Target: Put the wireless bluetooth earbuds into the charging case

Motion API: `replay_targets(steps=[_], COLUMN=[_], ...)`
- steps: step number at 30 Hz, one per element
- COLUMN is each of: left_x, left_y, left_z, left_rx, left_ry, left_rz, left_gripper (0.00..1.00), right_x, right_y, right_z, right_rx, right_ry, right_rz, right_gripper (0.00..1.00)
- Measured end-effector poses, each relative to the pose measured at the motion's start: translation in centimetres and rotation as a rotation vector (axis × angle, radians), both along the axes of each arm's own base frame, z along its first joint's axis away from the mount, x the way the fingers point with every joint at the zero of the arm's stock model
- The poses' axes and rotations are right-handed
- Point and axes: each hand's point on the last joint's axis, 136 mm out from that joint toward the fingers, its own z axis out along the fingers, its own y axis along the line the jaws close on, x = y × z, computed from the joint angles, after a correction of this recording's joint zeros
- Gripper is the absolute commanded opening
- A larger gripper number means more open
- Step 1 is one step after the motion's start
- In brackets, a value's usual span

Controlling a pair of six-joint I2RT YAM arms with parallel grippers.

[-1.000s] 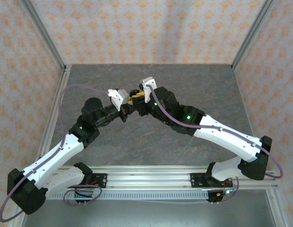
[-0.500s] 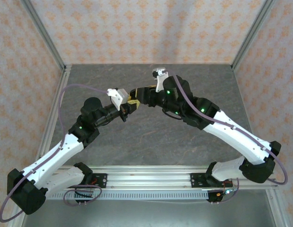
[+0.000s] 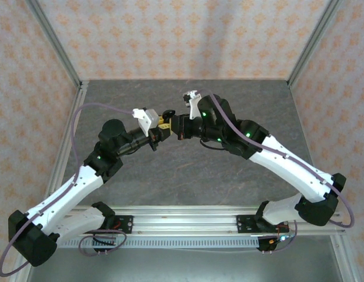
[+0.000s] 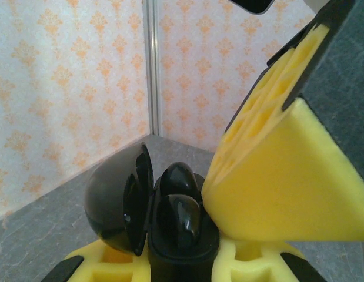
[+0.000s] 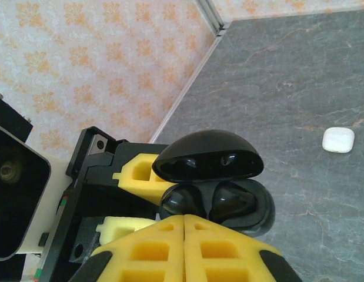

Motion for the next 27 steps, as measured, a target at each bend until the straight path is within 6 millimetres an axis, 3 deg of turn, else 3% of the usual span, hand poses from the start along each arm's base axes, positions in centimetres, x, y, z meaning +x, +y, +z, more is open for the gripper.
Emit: replay_targets(steps=[8,12,18,22,27], left_x=[-0.1,-0.3,-1.7,-2.6,-3.2], left_y=[0.0,-0.2,-1.3,-2.2,-2.7], left_z=[-0.1,-0.1,0.4,0.8,1.3], left_rx=[-0.005,0.001,0.015,0.024,0.037], left_ry=[0.011,0.015,0.001,0.003,-0.004], left_rz=[-0.004,-0.017,-0.127,-0.216,-0.275], left_gripper=[0.0,0.0,0.0,0.0,0.0], right_x=[-0.1,0.1,3.7,5.6,4.6], right_y=[0.1,-0.6,-4.9,-6.6,-4.3], right_z=[0.1,1.4,3.0,1.7,-2.1], right_rx=[-0.007,-0.007,0.028,0.083,0.135], right_ry=[0.006,-0.012,0.017,0.131,0.318], right_rz=[0.012,0.004,-0.124,-0.154,-0.042], right_gripper=[0.07,0.09,0.21,0.2,0.15])
